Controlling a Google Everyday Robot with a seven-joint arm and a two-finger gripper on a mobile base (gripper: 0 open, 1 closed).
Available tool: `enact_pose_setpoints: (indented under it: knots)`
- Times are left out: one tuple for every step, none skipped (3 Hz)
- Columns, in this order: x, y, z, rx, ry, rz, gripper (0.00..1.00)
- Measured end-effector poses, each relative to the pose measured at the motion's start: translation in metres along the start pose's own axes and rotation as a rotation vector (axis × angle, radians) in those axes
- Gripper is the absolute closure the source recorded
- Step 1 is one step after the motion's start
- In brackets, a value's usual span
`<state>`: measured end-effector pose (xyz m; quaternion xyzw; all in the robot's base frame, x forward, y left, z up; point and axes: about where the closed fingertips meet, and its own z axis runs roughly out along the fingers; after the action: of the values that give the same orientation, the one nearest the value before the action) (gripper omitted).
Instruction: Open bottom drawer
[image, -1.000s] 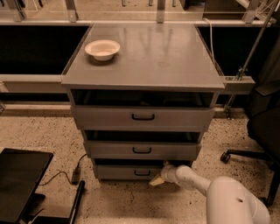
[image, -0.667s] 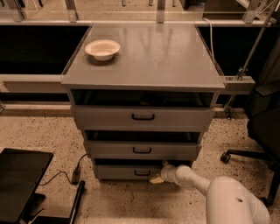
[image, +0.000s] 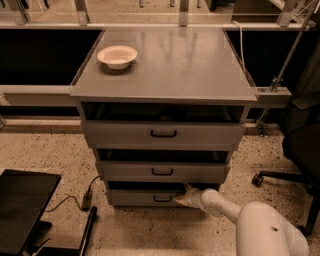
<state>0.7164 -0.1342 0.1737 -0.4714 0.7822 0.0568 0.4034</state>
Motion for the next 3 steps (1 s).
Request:
enact_pose_setpoints:
  knots:
    - [-0.0001, 0.0000, -0.0001, 0.000, 0.000, 0.000, 0.81]
    - [-0.0040, -0.0022, -0.0049, 0.000, 0.000, 0.000, 1.00]
    - [-0.0046, -0.0044, -0.0094, 0.000, 0.000, 0.000, 1.00]
